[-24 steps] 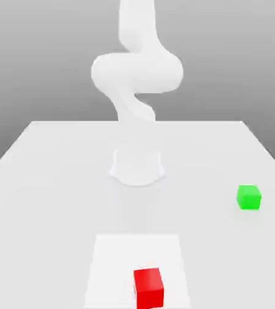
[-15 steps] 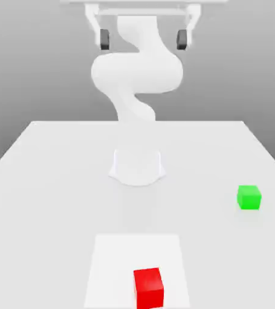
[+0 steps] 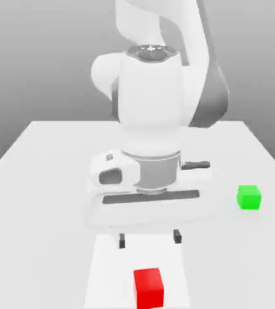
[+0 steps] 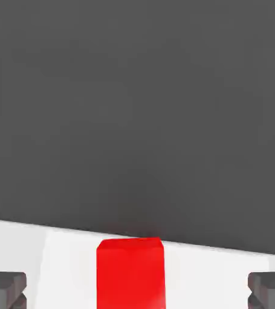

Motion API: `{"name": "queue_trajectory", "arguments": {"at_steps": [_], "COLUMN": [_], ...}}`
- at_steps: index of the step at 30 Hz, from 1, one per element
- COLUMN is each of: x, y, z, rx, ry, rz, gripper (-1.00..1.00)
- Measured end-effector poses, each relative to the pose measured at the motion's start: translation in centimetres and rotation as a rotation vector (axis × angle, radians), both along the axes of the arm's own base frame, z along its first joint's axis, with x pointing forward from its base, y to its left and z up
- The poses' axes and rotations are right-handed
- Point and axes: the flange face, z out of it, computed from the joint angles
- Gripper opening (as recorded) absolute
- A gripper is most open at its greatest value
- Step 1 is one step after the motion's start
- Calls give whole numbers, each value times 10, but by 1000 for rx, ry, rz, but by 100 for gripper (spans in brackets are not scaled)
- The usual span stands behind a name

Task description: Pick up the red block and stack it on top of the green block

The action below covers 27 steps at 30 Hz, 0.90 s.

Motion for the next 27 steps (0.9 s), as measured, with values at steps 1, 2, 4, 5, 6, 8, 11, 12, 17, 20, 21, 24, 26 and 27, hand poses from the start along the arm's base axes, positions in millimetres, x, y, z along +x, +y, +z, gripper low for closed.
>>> {"name": "queue_trajectory", "arguments": {"at_steps": [1, 2, 4, 5, 6, 8, 11, 12, 17, 20, 21, 24, 26, 27], "x": [-2, -3, -4, -4, -5, -5, -5, -5, -5, -23, -34, -85, -130, -154], "y": [0, 0, 0, 0, 0, 0, 0, 0, 0, 52, 77, 166, 216, 236], "z": [-16, -30, -57, -71, -81, -81, -81, -86, -39, -16, -11, 0, 6, 8], "rx": [-1, -2, -3, -3, -3, -3, -3, -3, -3, 15, 22, 37, 40, 39], "ry": [16, 25, 31, 32, 32, 32, 33, 33, 33, 34, 35, 39, 43, 45], "rz": [3, 5, 6, 6, 6, 6, 6, 6, 6, 82, 121, 286, 398, 452], "gripper": [0, 0, 0, 0, -100, -100, -100, -100, -100, -100, -100, -100, -100, -100]}}
